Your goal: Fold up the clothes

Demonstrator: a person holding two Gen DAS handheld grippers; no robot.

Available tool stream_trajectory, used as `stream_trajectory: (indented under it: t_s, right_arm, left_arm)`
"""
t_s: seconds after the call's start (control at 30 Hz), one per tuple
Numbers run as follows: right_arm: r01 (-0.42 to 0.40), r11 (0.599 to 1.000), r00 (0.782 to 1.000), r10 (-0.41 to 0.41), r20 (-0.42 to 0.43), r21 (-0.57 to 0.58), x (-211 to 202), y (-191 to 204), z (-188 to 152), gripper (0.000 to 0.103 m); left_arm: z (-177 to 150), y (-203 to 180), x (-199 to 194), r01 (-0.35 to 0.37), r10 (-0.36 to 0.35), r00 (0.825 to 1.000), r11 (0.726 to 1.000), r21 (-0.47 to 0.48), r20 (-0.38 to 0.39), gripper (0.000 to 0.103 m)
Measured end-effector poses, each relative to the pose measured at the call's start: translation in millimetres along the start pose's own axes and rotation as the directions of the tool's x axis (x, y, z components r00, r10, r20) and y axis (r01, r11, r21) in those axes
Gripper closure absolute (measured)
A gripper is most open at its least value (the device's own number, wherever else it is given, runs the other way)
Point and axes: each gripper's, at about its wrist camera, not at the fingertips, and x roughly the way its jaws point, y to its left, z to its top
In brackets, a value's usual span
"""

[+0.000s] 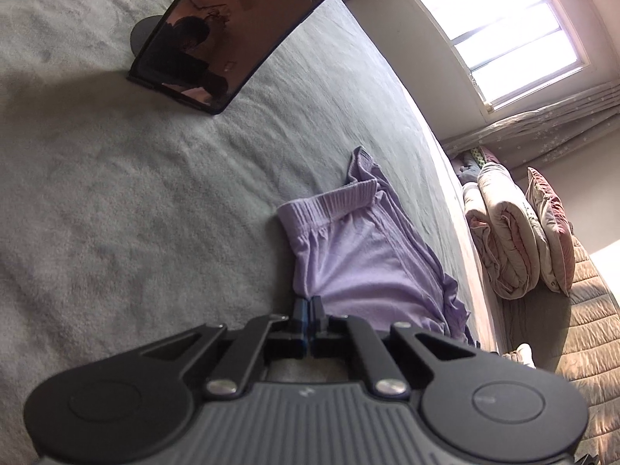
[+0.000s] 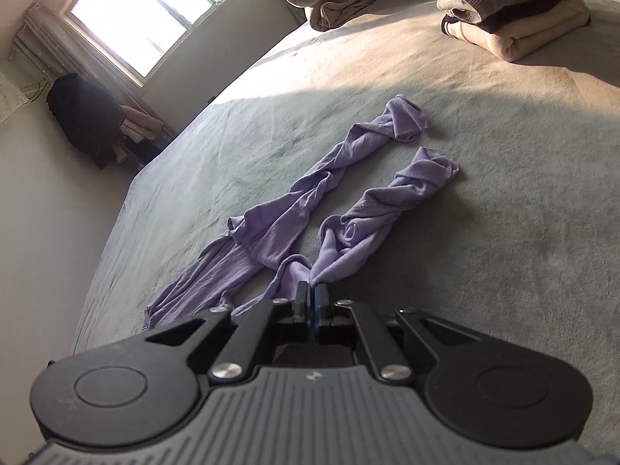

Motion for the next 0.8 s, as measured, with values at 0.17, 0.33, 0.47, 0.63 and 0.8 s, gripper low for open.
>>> stream_trajectory:
  t_s: [0.17,0.33,0.47,0.63,0.8]
  right_arm:
    - [0.020,1.000,1.000,-0.020,-0.015,0.006,-20.0,-4.1,-30.4,0.101]
    - [0.053,0.998,0.997,-0.052,-0.056,0.028,-25.3,-20.6,-61.9,0.101]
    - [0.009,0.992,0.998,-0.001,-0.065,0.129,-22.8,-41.4,-73.4,0.098]
    - [-0.056,0.971,0.997,0.065,-0.034,0.233,-23.9,-58.4,-74.2,0.089]
    - [-0.100,0.951,0.995,0.100,0.015,0.292,-19.7,-65.9,-73.4,0.082]
  left_arm:
    - [0.0,6.3,-4.2,0.018,-0.018,1.000,1.000,0.002,-0.010,0.102]
    - [8.2,4.4,-2.7,0.022,-0.023,0.999,0.999,0.028,0.037,0.082]
    - [12.1,2.7,8.3,0.058,-0.058,0.997,0.998,0.009,0.055,0.072]
    - [15.1,-0.3,21.4,0.068,-0.066,0.995,0.997,-0.037,0.072,0.072]
    - [12.5,-3.9,26.8,0.041,-0.031,0.993,0.996,-0.080,0.115,0.081]
